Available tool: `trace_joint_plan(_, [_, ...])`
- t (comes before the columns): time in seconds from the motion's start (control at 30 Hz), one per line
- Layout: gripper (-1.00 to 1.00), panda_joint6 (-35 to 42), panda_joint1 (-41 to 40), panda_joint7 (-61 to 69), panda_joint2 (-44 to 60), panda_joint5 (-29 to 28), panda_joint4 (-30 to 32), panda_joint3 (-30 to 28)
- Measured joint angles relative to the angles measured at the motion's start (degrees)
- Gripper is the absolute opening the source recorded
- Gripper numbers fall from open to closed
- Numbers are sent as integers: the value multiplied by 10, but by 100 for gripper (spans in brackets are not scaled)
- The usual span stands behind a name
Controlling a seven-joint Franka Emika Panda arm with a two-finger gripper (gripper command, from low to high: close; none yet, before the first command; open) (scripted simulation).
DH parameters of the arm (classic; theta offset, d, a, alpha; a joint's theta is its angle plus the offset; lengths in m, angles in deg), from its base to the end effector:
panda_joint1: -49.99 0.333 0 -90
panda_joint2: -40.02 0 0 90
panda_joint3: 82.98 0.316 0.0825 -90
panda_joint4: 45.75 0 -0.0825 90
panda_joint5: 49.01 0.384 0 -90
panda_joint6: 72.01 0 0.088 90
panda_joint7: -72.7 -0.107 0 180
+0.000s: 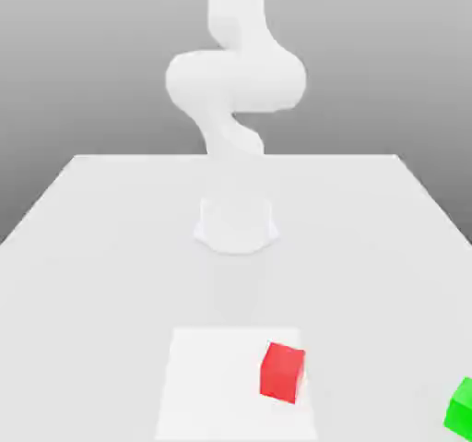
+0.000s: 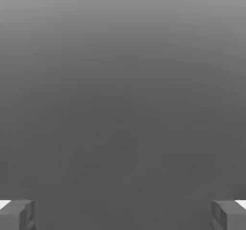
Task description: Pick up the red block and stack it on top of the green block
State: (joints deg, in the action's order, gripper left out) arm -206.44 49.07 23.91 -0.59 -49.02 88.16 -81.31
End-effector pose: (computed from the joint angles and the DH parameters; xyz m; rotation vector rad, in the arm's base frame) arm 0.3817 0.0086 0.6640 -2.4739 1.1022 -0.9346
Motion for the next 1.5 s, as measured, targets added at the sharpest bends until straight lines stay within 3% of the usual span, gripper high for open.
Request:
trace_joint_plan(0.57, [0, -180, -30, -219, 357, -26, 145, 87])
trace_joint_plan(0.7, [0, -222, -18, -266, 439, -27, 178, 90])
trace_joint_plan(0.9, [0, -320, 11, -314, 564, -77, 169, 52])
trace_joint_plan(0.93, [-100, -330, 16, -319, 577, -83, 167, 46])
trace_joint_plan(1.17, [-100, -331, 15, -319, 576, -84, 167, 46])
trace_joint_plan(1.37, [-100, -239, 0, -274, 471, -29, 180, 78])
trace_joint_plan(1.5, [-100, -189, 27, -202, 496, -46, 109, 118])
